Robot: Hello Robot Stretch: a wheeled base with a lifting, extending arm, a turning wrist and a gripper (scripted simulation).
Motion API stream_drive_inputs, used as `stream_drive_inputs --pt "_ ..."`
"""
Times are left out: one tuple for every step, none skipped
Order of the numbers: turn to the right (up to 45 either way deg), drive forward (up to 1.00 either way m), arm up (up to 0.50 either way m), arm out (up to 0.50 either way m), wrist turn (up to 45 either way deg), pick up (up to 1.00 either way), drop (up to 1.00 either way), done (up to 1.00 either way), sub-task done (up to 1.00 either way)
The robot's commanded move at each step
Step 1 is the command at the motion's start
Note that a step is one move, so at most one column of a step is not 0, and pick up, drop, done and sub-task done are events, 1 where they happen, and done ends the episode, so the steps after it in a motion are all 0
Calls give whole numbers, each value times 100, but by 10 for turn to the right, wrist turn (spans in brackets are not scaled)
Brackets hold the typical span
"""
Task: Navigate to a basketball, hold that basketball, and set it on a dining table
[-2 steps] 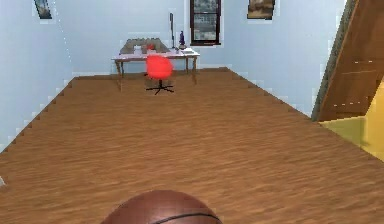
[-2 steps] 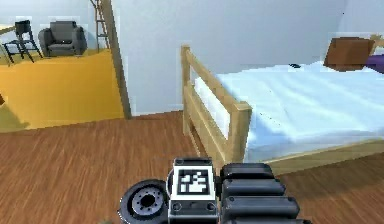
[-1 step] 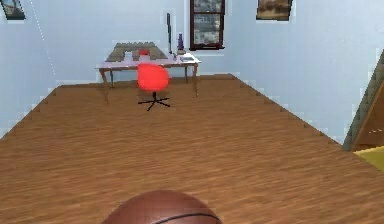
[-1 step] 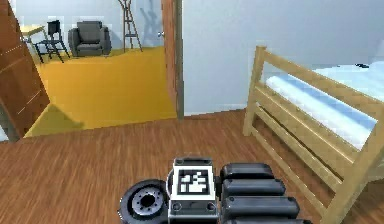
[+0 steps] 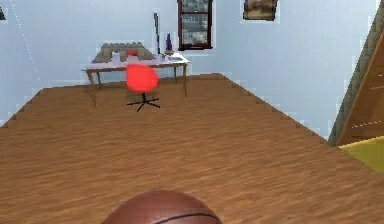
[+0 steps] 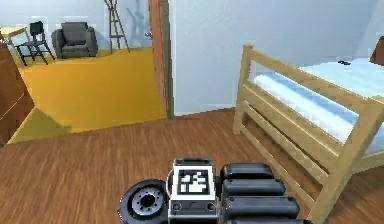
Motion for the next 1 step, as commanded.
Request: stream_drive_inputs --pt "0 100 0 0 0 0 0 0 0"
